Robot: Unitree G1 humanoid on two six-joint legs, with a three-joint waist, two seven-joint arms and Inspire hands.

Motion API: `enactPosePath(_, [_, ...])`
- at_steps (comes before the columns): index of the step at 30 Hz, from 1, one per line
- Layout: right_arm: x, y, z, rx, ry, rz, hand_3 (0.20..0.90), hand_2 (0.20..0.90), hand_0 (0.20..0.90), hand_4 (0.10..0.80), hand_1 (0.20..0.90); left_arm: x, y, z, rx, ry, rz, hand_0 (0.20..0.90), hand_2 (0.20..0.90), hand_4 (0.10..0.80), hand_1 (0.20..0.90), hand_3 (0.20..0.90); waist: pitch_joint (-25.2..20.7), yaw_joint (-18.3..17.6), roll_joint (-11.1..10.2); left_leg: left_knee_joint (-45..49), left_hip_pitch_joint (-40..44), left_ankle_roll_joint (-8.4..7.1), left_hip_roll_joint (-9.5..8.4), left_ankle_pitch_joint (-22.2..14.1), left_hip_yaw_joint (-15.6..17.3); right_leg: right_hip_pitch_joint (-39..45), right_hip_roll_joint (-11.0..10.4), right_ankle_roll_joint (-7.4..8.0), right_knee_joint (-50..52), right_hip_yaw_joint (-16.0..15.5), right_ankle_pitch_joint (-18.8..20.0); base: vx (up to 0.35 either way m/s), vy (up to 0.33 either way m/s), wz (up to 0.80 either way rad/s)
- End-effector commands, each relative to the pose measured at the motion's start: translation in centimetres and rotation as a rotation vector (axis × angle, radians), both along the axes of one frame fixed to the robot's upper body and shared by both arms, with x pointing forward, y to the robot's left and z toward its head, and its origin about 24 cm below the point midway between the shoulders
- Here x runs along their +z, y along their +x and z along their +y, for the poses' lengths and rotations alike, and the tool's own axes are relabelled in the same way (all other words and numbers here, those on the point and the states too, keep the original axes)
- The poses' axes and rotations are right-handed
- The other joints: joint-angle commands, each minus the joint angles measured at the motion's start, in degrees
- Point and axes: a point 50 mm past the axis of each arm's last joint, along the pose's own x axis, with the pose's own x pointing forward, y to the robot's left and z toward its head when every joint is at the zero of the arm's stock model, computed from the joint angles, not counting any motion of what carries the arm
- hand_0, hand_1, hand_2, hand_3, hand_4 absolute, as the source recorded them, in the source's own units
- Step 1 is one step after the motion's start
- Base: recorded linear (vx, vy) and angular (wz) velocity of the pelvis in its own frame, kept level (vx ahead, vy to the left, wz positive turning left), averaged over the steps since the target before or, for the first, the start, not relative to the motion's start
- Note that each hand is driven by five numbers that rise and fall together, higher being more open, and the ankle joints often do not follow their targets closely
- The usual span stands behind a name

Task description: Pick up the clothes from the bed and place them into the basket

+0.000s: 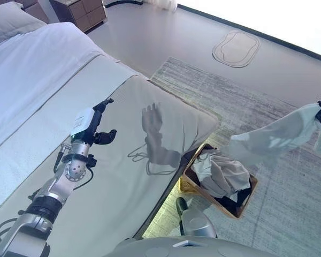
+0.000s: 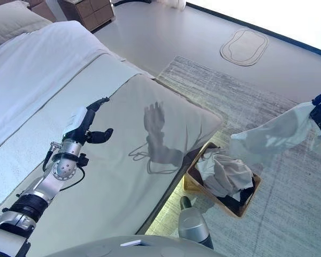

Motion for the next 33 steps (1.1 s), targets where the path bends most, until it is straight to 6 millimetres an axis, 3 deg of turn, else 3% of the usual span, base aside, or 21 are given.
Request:
enactPosePath(1, [3.3, 0.9, 0.2, 0.037, -0.085, -0.142, 0.2, 0.3, 0.3, 0.1, 0.3, 2.9, 1.1, 0.4, 0.0, 0.001, -0.128, 0.9, 0.9, 0.8, 0.9, 0.9, -5.4, 1.8, -1.3, 8.1, -1.4, 0.16, 2.16, -8.2, -1.3, -3.2, -2.2, 3.72, 2.2, -0.9, 0.8, 0.0, 0.0, 0.0])
enactPosePath(16, [-7.8, 1.0, 0.9, -0.04, 0.124, 0.151, 0.2, 0.3, 0.3, 0.1, 0.3, 3.4, 1.6, -0.6, -0.042, 0.016, -0.126, 0.9, 0.9, 0.8, 0.9, 0.9, -4.2, 3.7, 0.6, 8.2, -1.7, 0.01, 1.93, -7.9, -1.7, -3.2, -3.3, 3.86, 2.0, -3.0, 1.4, -0.007, -0.022, 0.02])
enactPosePath(23, [-10.5, 0.7, 0.6, -0.103, 0.177, 0.225, 0.2, 0.3, 0.3, 0.1, 0.3, 3.9, 2.1, -1.4, -0.078, 0.019, -0.127, 0.9, 0.9, 0.8, 0.9, 0.9, -4.0, 4.9, 1.3, 8.2, -1.7, 0.18, 1.78, -7.9, -2.1, -2.9, -3.8, 4.01, 1.7, -3.2, 1.6, 0.003, -0.032, 0.05])
enactPosePath(24, [-10.7, 0.6, 0.5, -0.112, 0.172, 0.234, 0.845, 0.853, 0.853, 0.745, 0.853, 3.9, 2.1, -1.4, -0.082, 0.024, -0.124, 0.9, 0.9, 0.8, 0.9, 0.9, -4.0, 5.0, 1.4, 8.1, -1.6, 0.16, 1.76, -7.9, -2.2, -2.8, -3.8, 4.03, 1.7, -3.3, 1.6, 0.009, -0.024, 0.05])
enactPosePath(25, [-10.8, 0.6, 0.4, -0.12, 0.172, 0.24, 0.9, 0.9, 0.9, 0.8, 0.9, 3.9, 2.1, -1.5, -0.084, 0.027, -0.123, 0.9, 0.9, 0.8, 0.9, 0.9, -4.0, 5.1, 1.5, 8.1, -1.6, 0.14, 1.75, -7.8, -2.3, -2.7, -3.9, 4.03, 1.6, -3.3, 1.7, 0.008, -0.021, 0.06])
enactPosePath(33, [-10.9, 0.4, 0.5, -0.136, 0.164, 0.219, 0.9, 0.9, 0.9, 0.8, 0.9, 4.0, 2.1, -1.3, -0.085, 0.03, -0.103, 0.9, 0.9, 0.8, 0.9, 0.9, -3.7, 5.3, 2.1, 7.5, -2.0, -0.04, 1.59, -7.3, -2.8, -2.6, -3.9, 4.07, 1.4, -3.5, 1.5, -0.002, -0.001, 0.02])
